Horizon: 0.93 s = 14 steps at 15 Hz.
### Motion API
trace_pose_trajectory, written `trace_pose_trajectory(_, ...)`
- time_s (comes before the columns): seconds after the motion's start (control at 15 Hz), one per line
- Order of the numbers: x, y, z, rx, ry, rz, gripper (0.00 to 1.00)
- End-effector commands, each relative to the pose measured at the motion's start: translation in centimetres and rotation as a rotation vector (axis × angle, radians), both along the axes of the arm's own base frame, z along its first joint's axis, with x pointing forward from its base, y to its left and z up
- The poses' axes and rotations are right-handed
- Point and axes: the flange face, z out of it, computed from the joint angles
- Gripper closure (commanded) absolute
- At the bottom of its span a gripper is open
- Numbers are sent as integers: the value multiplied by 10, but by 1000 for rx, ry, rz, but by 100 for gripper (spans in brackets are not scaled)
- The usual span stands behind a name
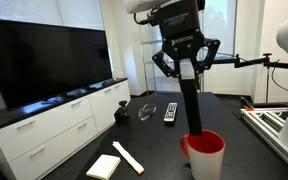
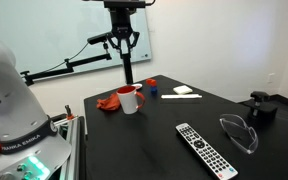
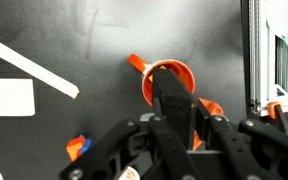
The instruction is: Put the black object into the mug
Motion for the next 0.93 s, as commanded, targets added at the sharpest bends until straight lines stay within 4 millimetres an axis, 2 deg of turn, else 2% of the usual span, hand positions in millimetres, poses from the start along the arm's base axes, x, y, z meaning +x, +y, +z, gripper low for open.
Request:
trace_pose_trajectory(0.0,-5,6,1,8,-12,57,92)
trace_pose_trajectory(0.87,-10,11,-22,7,-22,101,92)
